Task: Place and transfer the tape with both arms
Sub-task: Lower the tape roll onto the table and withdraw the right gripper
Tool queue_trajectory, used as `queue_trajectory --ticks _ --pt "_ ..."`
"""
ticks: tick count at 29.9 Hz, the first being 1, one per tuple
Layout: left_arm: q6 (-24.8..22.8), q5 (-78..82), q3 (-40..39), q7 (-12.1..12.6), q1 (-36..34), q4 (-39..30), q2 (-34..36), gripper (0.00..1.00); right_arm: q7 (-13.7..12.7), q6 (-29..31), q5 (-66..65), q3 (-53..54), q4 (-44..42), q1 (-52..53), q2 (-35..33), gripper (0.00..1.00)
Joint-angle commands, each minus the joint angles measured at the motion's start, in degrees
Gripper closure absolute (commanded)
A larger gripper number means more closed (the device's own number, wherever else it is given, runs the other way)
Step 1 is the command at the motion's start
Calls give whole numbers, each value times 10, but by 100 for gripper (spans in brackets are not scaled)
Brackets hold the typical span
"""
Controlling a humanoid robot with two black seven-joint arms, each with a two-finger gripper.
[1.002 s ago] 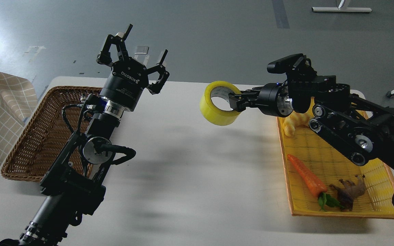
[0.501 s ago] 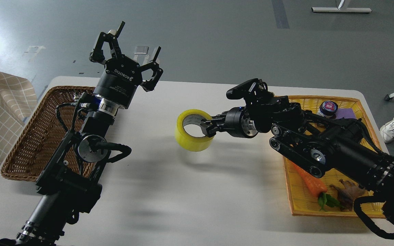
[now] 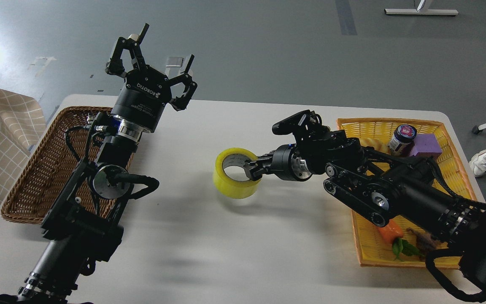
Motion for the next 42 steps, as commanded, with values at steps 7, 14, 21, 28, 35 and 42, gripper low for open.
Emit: queue_trajectory --ticks 7,14,21,28,35,42 --pt "1 0 -5 -1 1 0 1 2 -1 0 0 -9 -3 -9 6 75" --pt "0 0 -10 -1 1 -1 11 2 -1 0 0 -9 -3 -13 5 74" --pt "0 0 -13 -1 1 -1 13 2 -1 0 0 -11 -3 -24 6 74" --pt "0 0 -13 -1 1 -1 14 2 -1 0 1 -10 -2 -23 5 71" --pt "0 0 -13 -1 1 -1 14 2 -1 0 2 -7 -3 -22 5 64" --pt "0 0 -13 -1 1 -2 17 2 -1 0 3 7 -2 -21 6 37"
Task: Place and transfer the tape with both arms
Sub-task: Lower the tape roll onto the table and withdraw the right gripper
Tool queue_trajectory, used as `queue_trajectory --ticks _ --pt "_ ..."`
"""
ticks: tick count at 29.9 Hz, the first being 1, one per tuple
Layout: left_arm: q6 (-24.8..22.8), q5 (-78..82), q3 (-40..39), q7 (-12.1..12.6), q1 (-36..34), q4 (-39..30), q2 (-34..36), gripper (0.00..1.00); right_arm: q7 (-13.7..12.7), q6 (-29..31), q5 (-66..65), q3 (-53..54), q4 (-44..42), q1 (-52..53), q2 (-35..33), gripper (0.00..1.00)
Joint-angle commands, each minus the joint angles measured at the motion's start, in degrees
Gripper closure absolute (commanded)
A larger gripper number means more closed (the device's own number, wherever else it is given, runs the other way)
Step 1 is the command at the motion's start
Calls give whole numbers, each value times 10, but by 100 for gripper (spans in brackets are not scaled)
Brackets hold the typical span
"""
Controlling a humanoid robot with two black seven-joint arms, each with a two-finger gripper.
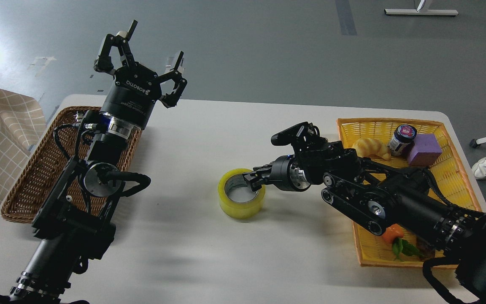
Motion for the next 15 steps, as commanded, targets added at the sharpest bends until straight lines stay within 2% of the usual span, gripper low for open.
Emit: queue_trajectory --ticks 1,2,5,7,11,15 --pt "0 -1 0 0 1 0 0 2 0 0 2 11 1 -1 1 32" --pt "-1 -1 -1 0 1 0 0 2 0 0 2 17 1 2 1 20" --pt "-1 -1 -7 0 0 0 0 2 -1 0 2 31 1 7 1 14" --pt "-1 -1 -8 0 1 0 1 2 -1 0 4 49 1 25 1 5" --pt "-1 -1 -9 0 1 0 1 2 -1 0 9 83 6 43 -3 4" --pt "0 -1 -12 -2 1 0 1 2 3 0 11 175 13 50 -17 0"
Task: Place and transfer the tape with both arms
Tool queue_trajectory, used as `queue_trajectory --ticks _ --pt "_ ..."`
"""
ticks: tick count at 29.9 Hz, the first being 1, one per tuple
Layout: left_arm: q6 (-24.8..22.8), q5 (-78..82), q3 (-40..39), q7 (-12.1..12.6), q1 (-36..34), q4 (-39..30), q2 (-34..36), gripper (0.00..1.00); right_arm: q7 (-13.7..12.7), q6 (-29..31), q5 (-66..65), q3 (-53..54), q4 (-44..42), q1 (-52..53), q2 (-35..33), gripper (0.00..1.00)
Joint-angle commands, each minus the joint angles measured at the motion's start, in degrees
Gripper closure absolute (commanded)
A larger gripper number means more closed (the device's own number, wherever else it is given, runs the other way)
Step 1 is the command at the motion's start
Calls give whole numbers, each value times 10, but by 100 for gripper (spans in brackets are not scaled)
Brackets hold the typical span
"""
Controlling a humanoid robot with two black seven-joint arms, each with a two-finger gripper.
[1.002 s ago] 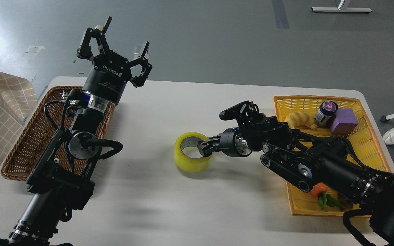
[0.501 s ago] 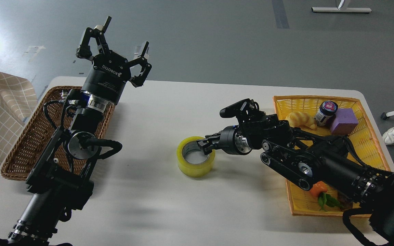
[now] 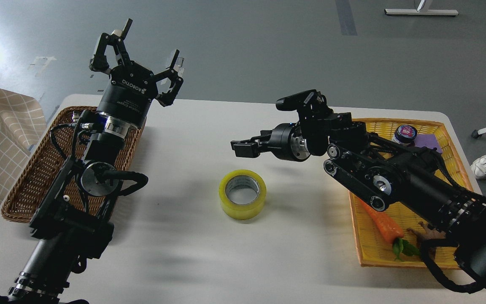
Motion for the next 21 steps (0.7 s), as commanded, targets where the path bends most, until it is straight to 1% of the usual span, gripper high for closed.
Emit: queue_trajectory --ticks 1,3,8,11,14,17,21 --pt "2 0 -5 -3 0 0 0 2 2 0 1 76 8 3 -17 0" --pt "2 0 -10 -9 0 0 1 2 4 0 2 107 17 2 -35 0" --pt "2 0 0 -5 1 1 38 2 7 0 31 163 76 -27 -93 0" --pt "4 -3 -2 4 -2 5 43 2 7 0 101 216 137 -72 -135 0" --pt "19 -3 -2 2 -3 5 40 2 7 0 190 269 188 -117 -162 0" --pt "32 -4 -3 -3 -3 5 40 2 7 0 268 310 213 -148 -177 0" --pt "24 -3 -3 -3 -3 5 41 2 7 0 364 367 237 -182 -191 0"
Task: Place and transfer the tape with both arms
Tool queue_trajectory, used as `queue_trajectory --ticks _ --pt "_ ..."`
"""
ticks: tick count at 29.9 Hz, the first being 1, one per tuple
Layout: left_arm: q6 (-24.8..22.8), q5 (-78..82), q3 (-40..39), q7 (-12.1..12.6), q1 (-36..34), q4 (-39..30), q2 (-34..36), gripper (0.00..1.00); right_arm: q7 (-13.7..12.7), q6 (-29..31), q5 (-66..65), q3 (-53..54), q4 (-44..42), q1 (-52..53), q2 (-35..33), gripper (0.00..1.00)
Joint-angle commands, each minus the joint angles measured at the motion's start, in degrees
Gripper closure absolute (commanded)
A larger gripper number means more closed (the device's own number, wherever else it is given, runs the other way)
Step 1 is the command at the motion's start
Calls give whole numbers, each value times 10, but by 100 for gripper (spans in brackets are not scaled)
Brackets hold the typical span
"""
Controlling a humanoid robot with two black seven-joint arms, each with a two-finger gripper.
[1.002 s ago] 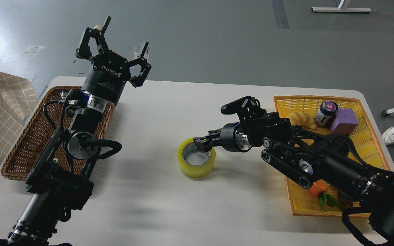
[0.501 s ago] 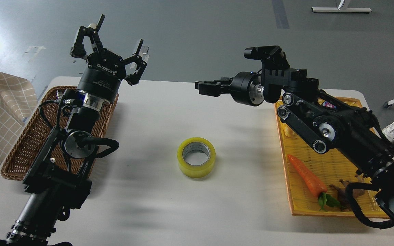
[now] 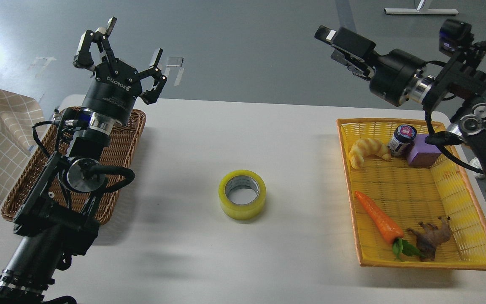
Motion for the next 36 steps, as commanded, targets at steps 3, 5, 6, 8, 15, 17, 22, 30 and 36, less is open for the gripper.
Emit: queue_trajectory --ticks 3,5,6,8,15,17,22,30,36 --pt "-13 3 4 5 -1 -4 4 2 0 0 136 94 23 -47 -7 0" --pt "-21 5 5 5 -2 -4 6 2 0 0 178 124 29 -59 -4 0" --pt "-23 7 5 6 -2 -4 6 2 0 0 209 141 32 -66 -2 0" --pt "-27 8 5 6 -1 -4 7 2 0 0 239 155 37 -76 -1 0" --pt "-60 87 16 -3 7 -41 17 2 -1 0 326 208 71 -144 21 0" --pt "-60 109 10 -3 8 -41 15 2 -1 0 338 233 80 -163 39 0" --pt "-59 117 5 -42 3 -27 12 2 -7 0 364 262 84 -189 92 0" --pt "-44 117 11 -88 -3 -9 15 2 -47 -14 364 244 89 -187 150 0" --pt "-27 123 16 -89 -3 -17 17 2 -48 -21 364 227 89 -167 157 0"
